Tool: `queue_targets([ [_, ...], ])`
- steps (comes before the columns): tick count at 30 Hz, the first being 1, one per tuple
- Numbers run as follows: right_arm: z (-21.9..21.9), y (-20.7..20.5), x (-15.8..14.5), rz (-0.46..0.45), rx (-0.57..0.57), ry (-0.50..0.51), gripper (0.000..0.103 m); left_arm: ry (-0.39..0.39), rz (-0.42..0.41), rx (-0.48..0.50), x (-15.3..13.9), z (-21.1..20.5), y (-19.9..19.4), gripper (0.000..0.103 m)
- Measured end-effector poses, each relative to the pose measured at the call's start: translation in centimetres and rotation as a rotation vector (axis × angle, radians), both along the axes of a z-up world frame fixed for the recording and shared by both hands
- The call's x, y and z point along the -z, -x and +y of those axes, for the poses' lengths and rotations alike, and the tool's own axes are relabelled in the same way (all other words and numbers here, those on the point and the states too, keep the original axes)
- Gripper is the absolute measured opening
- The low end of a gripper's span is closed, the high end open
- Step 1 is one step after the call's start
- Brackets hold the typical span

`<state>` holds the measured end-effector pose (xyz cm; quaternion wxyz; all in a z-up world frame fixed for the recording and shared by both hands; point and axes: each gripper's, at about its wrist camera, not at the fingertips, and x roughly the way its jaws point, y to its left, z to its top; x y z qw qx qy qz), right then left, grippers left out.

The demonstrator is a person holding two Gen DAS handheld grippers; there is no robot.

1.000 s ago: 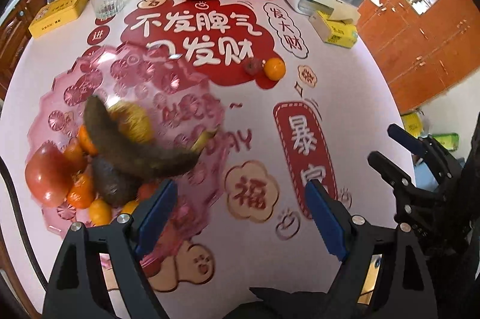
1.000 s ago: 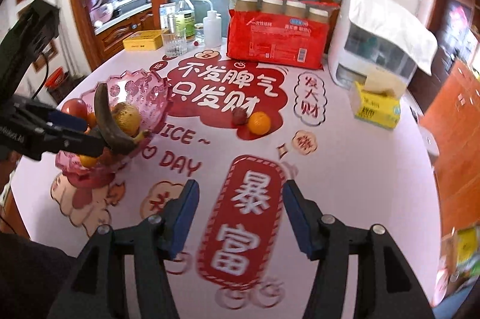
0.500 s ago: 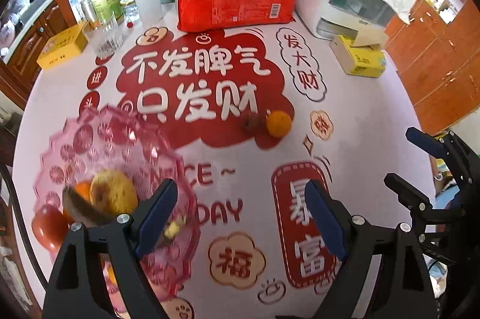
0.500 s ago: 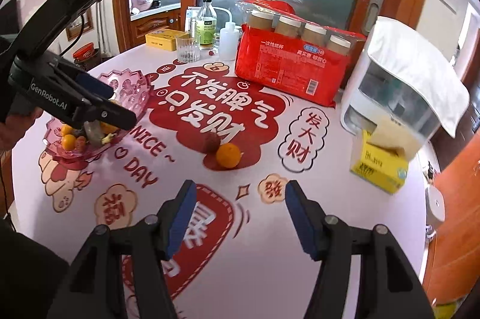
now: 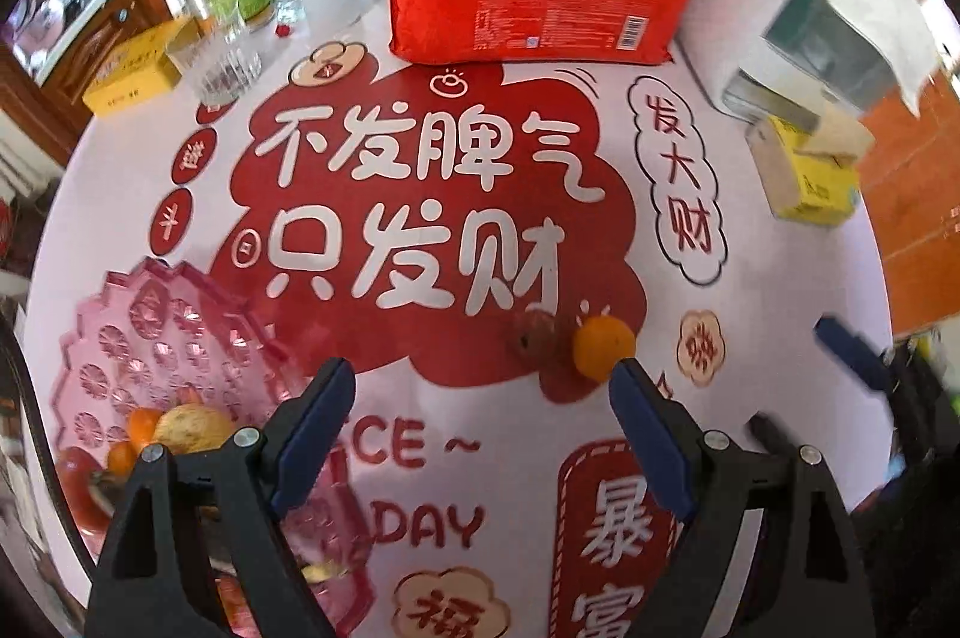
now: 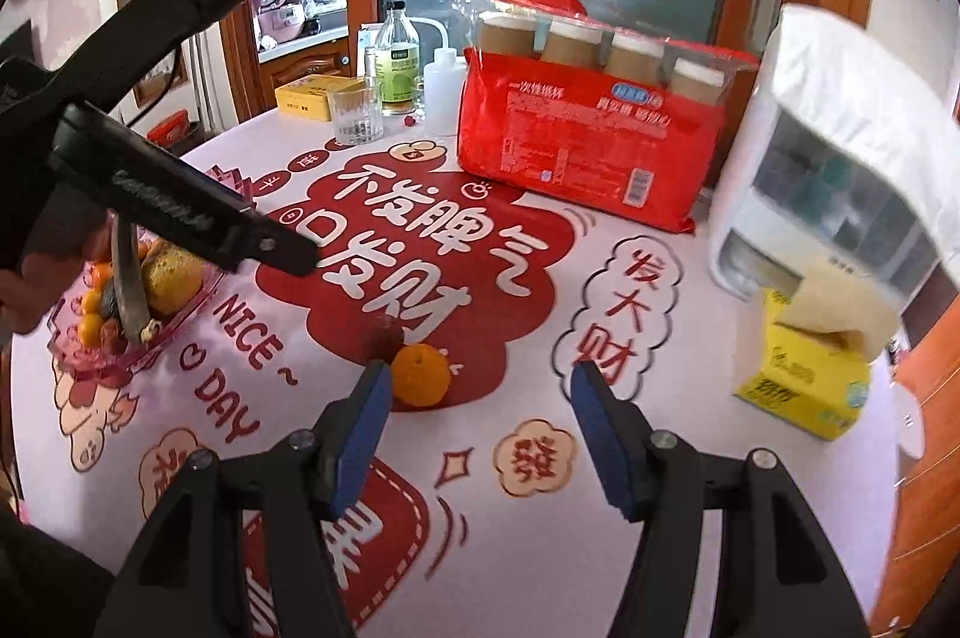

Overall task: Organize fruits
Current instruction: 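Move the left tool to the red lychee while the right tool approaches the last orange, then close the left tool on the lychee while the right tool grasps the orange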

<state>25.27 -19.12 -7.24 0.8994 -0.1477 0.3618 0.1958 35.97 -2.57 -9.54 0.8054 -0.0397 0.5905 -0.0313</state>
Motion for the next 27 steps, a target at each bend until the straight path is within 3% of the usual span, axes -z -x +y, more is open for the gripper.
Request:
queue_targets([
  [9, 1.2, -1.8, 4.6, 0.003, 0.047, -0.035, 0.062, 0.054, 0.095, -0.107, 4.6, -0.6, -2.8, 0.085],
  [16, 2.6, -2.4, 7.3, 0.026, 0.031, -0.034, 0.062, 0.076, 0.166, -0.125, 8.0, -1.3, -3.6, 0.071],
  [23, 3.3, -3.2, 9.1, 0.056, 0.03, -0.028, 0.061, 0.12, 0.158, -0.144, 9.2, -0.8, -4.2, 0.068],
  [27, 3.3, -3.8, 9.8, 0.074, 0.041, -0.037, 0.056, 0.131, 0.162, -0.159, 9.6, -0.4, -4.3, 0.068],
])
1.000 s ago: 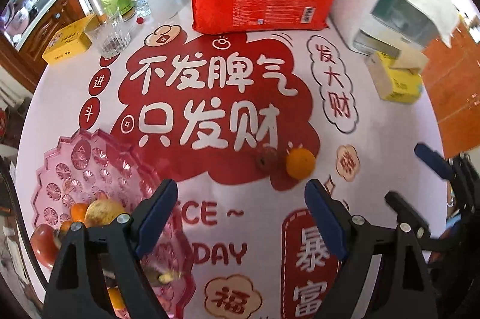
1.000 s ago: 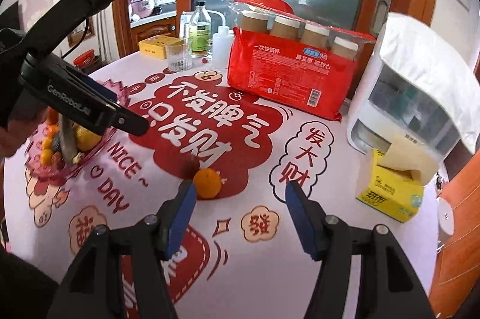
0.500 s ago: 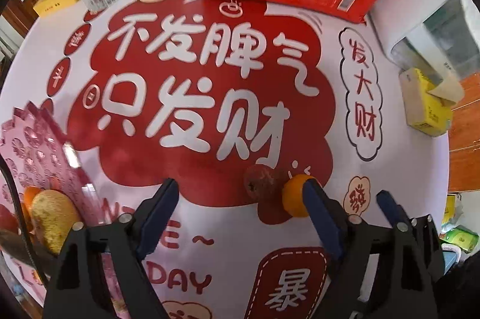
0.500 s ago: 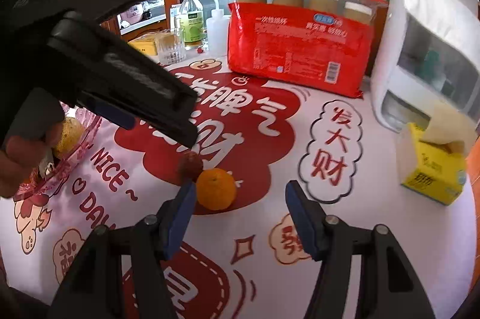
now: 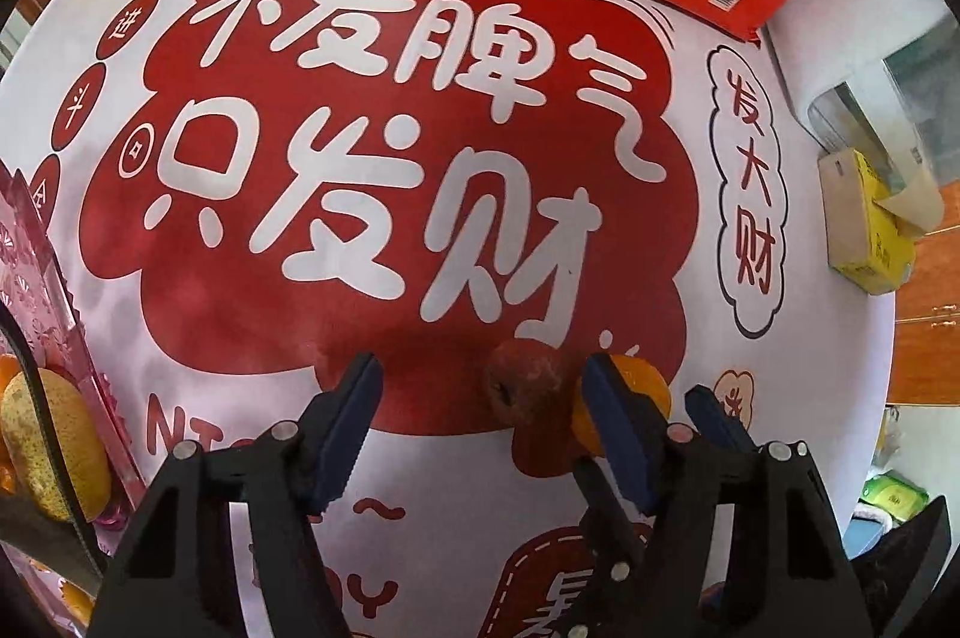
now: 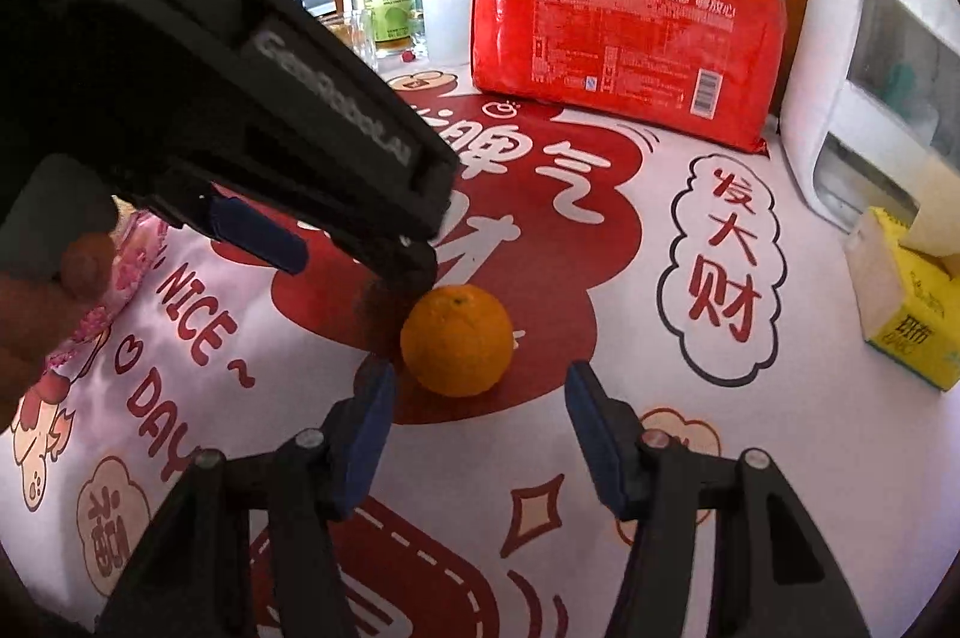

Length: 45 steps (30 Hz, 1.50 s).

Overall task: Organize fruits
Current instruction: 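Close the left tool on the lychee while the right tool grasps the orange, then carry the lychee with the left tool while the right tool carries the orange to the bowl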

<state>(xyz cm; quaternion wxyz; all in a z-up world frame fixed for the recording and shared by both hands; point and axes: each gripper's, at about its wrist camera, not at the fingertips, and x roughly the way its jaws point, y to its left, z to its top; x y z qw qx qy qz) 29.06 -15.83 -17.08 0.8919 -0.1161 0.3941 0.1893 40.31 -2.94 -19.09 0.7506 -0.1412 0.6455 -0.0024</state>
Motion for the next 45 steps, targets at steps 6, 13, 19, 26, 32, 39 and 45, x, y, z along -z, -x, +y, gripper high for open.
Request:
queue_targets([
  [6, 0.7, -0.8, 0.5, 0.012, -0.018, -0.022, 0.047, 0.022, 0.008, -0.013, 0.1, 1.0, 0.2, 0.067],
  [13, 0.9, -1.0, 0.4, 0.015, -0.021, -0.026, 0.04, 0.043, 0.014, -0.012, 0.2, 0.8, 0.2, 0.065],
  [19, -0.2, -1.1, -0.1, 0.056, 0.023, -0.021, 0.04, 0.049, 0.024, 0.014, 0.5, 0.1, 0.2, 0.058],
  [26, -2.2, -0.7, -0.5, 0.073, 0.068, -0.006, 0.04, 0.077, 0.03, 0.042, 0.7, -0.8, 0.1, 0.037],
  [32, -3.1, -0.5, -0.7, 0.089, 0.089, -0.004, 0.04, 0.072, 0.026, 0.049, 0.7, -1.5, 0.5, 0.03],
  [39, -3.2, 0.9, -1.7, 0.112, 0.1, -0.037, 0.04, 0.085, -0.018, 0.056, -1.5, -1.1, 1.5, 0.029],
  [45, -2.2, 3.1, -3.7, 0.096, 0.088, -0.038, 0.04, 0.101, -0.07, 0.065, -4.7, -0.2, 3.2, 0.029],
])
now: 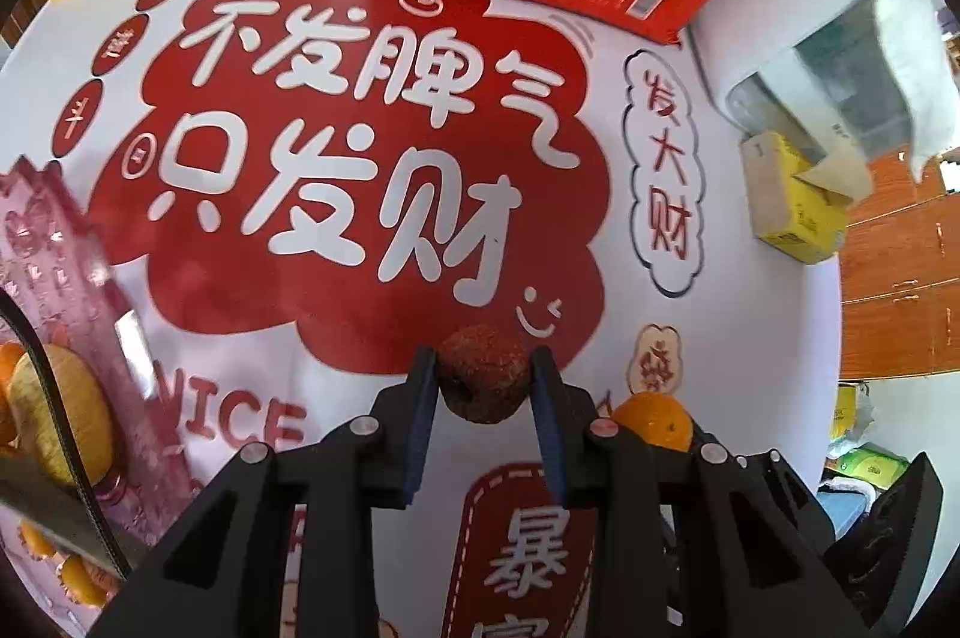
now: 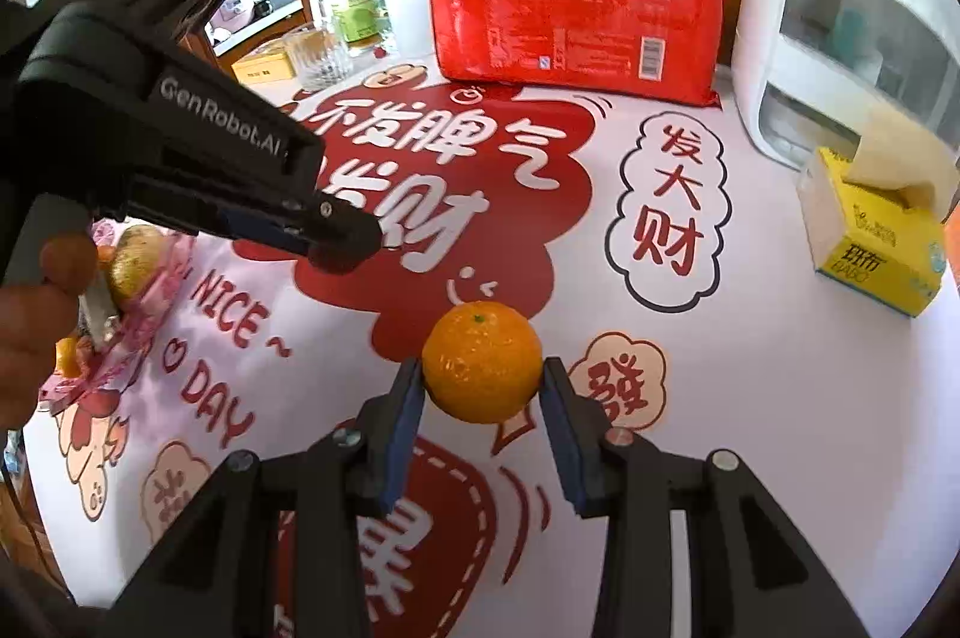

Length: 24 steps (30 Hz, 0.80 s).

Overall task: Organize fruits
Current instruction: 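Carry the lychee with the left tool while the right tool carries the orange to the bowl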

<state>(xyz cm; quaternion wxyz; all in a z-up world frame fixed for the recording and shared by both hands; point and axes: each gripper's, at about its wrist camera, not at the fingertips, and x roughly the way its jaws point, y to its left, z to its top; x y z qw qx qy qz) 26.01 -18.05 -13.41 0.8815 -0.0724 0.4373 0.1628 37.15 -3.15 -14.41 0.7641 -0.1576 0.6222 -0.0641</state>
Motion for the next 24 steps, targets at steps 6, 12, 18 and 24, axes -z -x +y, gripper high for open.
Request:
queue_targets([
  [6, 1.4, 2.6, -2.0, -0.011, -0.007, -0.015, 0.04, 0.018, -0.048, 0.003, -2.9, 1.1, 2.9, 0.029],
  [12, 2.5, 5.2, -3.2, 0.025, -0.002, -0.067, 0.04, 0.046, -0.093, 0.002, -5.3, 2.4, 6.8, 0.029],
  [18, 4.4, 8.6, -4.1, 0.042, -0.011, -0.076, 0.04, 0.085, -0.115, 0.016, -6.2, 3.9, 11.0, 0.029],
  [24, 7.6, 12.2, -4.9, 0.044, -0.066, -0.048, 0.04, 0.141, -0.127, 0.023, -6.7, 6.3, 14.8, 0.029],
])
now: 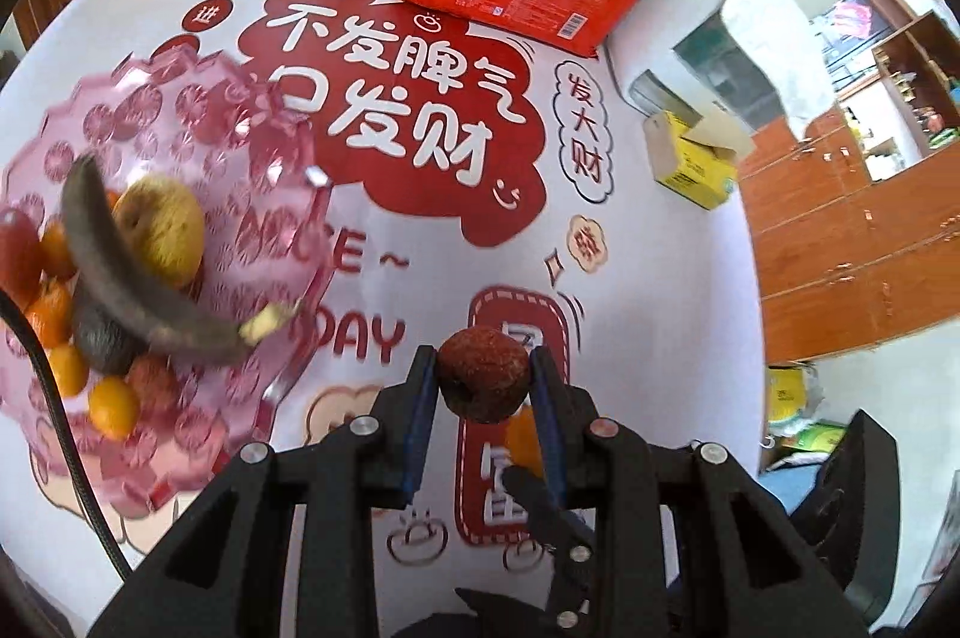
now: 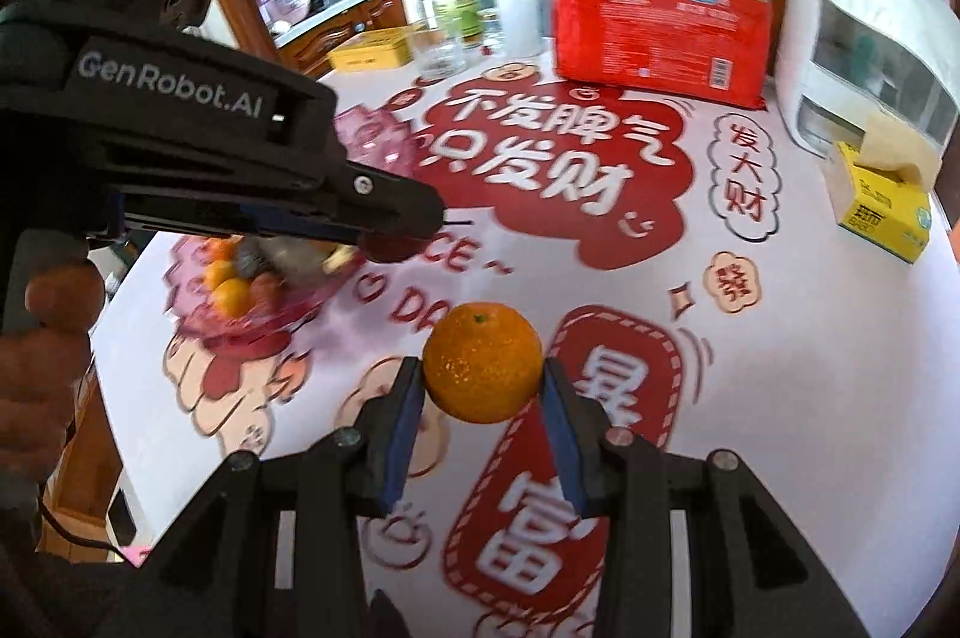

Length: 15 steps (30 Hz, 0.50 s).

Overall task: Organize fruits
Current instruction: 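Carry the lychee with the left tool while the right tool carries the orange to the bowl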

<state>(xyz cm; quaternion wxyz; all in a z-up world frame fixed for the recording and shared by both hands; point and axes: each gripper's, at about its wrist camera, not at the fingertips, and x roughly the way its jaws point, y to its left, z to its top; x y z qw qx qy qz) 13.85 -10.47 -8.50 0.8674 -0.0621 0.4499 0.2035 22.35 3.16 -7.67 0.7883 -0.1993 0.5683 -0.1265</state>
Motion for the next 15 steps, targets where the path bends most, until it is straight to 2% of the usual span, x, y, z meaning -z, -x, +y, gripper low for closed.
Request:
queue_targets([
  [5, 2.8, 1.7, -0.1, 0.01, -0.055, 0.021, 0.04, 0.036, -0.036, -0.024, -0.9, 3.3, 2.7, 0.029],
  [15, 9.5, 4.3, -0.5, 0.008, -0.119, 0.015, 0.04, 0.034, -0.041, -0.097, -1.1, 10.8, 6.2, 0.029],
])
